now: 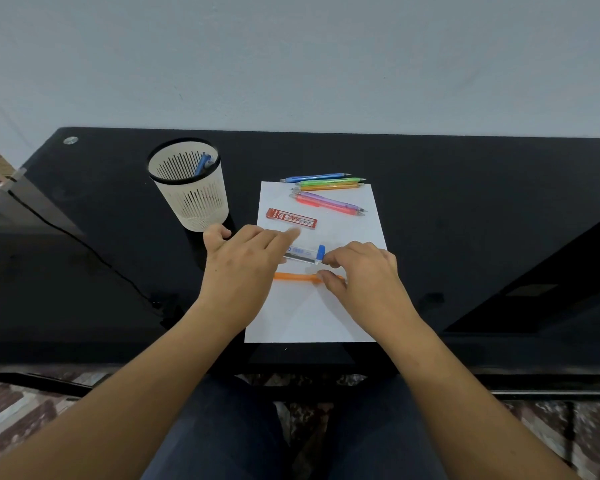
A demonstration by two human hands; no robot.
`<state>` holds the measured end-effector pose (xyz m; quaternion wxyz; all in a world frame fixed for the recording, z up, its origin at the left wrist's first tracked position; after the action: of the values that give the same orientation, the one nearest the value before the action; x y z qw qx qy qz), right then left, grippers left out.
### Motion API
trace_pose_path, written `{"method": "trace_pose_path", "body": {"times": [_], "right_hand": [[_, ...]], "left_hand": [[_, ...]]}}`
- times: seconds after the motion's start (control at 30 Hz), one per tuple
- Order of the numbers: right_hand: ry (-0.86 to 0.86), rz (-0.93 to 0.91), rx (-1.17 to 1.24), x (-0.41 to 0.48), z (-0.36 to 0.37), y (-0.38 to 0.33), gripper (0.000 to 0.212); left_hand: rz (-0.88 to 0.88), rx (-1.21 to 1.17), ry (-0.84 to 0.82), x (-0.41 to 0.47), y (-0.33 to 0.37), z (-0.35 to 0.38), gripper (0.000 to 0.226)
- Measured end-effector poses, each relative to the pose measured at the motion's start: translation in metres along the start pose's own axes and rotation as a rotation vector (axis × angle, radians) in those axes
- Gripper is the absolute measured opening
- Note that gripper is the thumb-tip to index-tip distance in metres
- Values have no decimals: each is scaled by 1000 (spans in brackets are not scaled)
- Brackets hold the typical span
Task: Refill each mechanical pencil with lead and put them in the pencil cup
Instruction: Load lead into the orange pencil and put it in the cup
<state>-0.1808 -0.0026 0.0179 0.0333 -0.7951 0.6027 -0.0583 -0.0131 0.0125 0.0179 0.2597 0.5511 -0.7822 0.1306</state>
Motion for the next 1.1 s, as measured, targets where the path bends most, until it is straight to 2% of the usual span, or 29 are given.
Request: {"method": "trace_pose_path", "body": {"times": [0.07, 0.17, 0.3, 0.4, 0.43, 0.53, 0.57, 0.67, 0.8, 0.93, 1.1], "right_hand": [[-5, -1, 2, 0, 0, 0, 31], [0, 2, 4, 0, 0, 0, 31], [-5, 6, 17, 0, 1, 0, 31], [-7, 8, 21, 0, 1, 0, 31], [-11, 8, 22, 0, 1, 0, 31], [-17, 6, 24, 0, 1, 0, 30], [-14, 5, 27, 0, 1, 0, 30], [0, 2, 31, -1, 1, -1, 30], [2, 5, 38, -1, 2, 0, 29], [8, 4, 50, -1, 1, 1, 29], [30, 2, 44, -2, 0, 1, 28]], "left_hand": [[9, -5, 9, 0, 0, 0, 61], [-16, -24, 8, -1, 1, -1, 74], [33, -22, 21, -1, 1, -2, 57], [20, -19, 18, -2, 2, -2, 76], [22, -14, 25, -2, 2, -2, 77], [64, -16, 57, -2, 1, -3, 58], [62, -20, 64, -2, 1, -3, 58], [21, -23, 54, -2, 2, -2, 74], [42, -33, 51, -3, 0, 0, 49], [9, -26, 46, -4, -1, 1, 57], [18, -37, 38, -4, -3, 0, 41]]}}
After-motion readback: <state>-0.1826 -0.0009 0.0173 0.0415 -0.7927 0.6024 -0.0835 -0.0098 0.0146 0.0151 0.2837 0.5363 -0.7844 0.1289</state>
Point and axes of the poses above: each hand's wrist, its own x-axis towards the middle knuckle, its own z-axis out of the palm, y = z × x, the point moved 3 cm from there along x, towards the middle knuckle, and after that the axes turned 11 degrees about -x, right-handed, at the moved point
